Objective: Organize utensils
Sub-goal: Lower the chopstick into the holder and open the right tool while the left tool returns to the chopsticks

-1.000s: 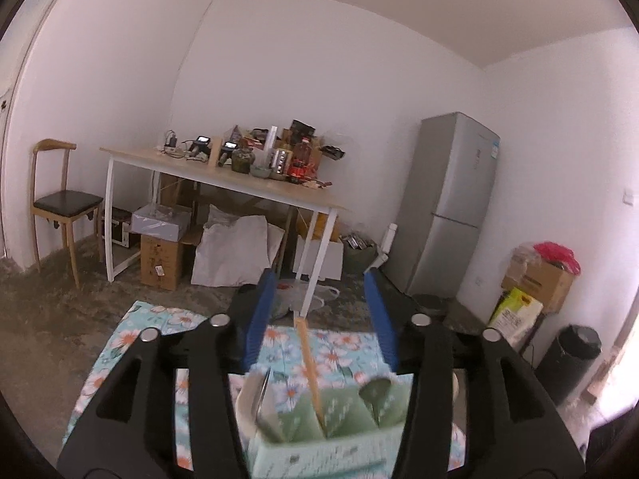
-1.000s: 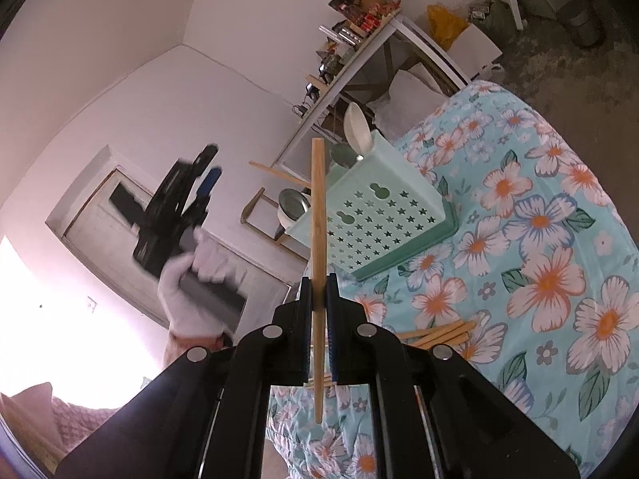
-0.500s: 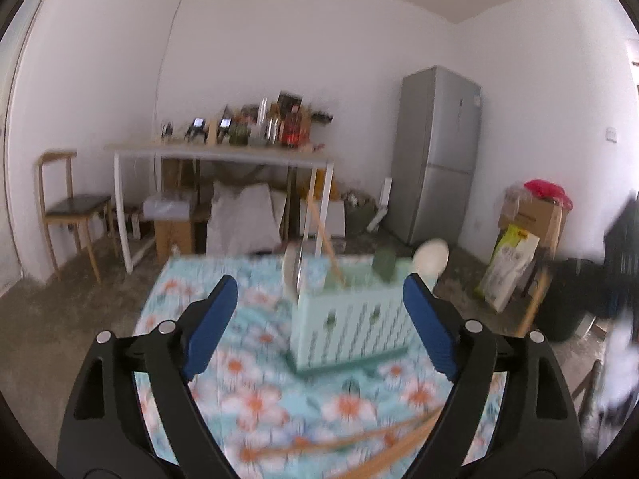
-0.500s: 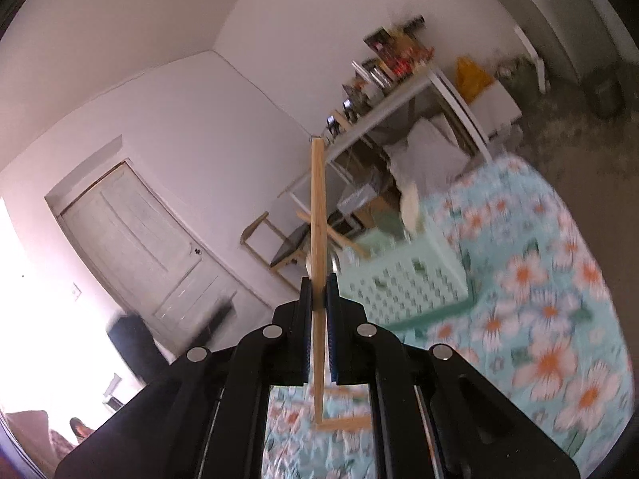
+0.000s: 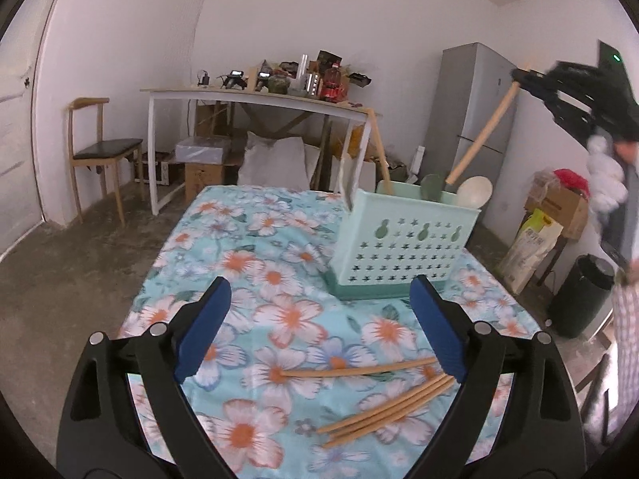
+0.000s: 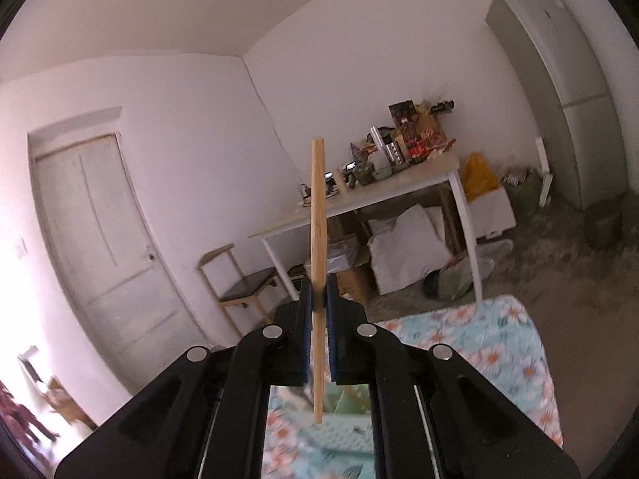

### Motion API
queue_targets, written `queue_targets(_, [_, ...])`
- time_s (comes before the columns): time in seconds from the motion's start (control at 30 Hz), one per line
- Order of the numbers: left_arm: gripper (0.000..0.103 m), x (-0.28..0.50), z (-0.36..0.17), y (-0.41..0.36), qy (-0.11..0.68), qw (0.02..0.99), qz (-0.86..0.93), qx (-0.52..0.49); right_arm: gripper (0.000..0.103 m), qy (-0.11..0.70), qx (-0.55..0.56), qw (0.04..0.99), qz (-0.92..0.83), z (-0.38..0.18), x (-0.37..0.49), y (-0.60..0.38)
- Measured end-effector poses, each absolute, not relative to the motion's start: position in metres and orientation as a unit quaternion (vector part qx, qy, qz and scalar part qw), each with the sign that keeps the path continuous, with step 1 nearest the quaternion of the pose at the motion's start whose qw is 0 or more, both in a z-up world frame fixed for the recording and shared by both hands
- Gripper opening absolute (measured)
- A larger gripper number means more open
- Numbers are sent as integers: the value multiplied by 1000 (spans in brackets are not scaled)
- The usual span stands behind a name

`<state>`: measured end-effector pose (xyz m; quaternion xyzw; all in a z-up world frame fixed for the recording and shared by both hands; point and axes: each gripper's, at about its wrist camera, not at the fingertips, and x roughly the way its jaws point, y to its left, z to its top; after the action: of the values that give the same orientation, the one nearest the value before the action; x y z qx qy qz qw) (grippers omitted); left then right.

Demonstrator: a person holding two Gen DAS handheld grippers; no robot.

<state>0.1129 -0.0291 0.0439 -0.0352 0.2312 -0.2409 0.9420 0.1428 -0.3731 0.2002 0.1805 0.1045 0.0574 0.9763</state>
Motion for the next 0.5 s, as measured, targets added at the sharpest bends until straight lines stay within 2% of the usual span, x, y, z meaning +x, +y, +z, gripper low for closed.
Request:
queue_targets(0.27, [87, 121, 42, -24, 237, 941, -240, -37, 7, 135, 98, 986, 13, 170, 197, -341])
queue_targets(0.43, [87, 123, 39, -25, 242, 940, -239, -40, 9, 198, 86, 976, -3, 139, 219, -342])
queue_targets(0.47, [87, 123, 38, -25, 243, 939, -239, -40, 11, 205, 86, 975, -9, 136, 220, -346])
queue_targets(0.5, [87, 124, 38, -25, 244, 939, -240, -40, 19, 208, 87, 974, -17, 135, 220, -350])
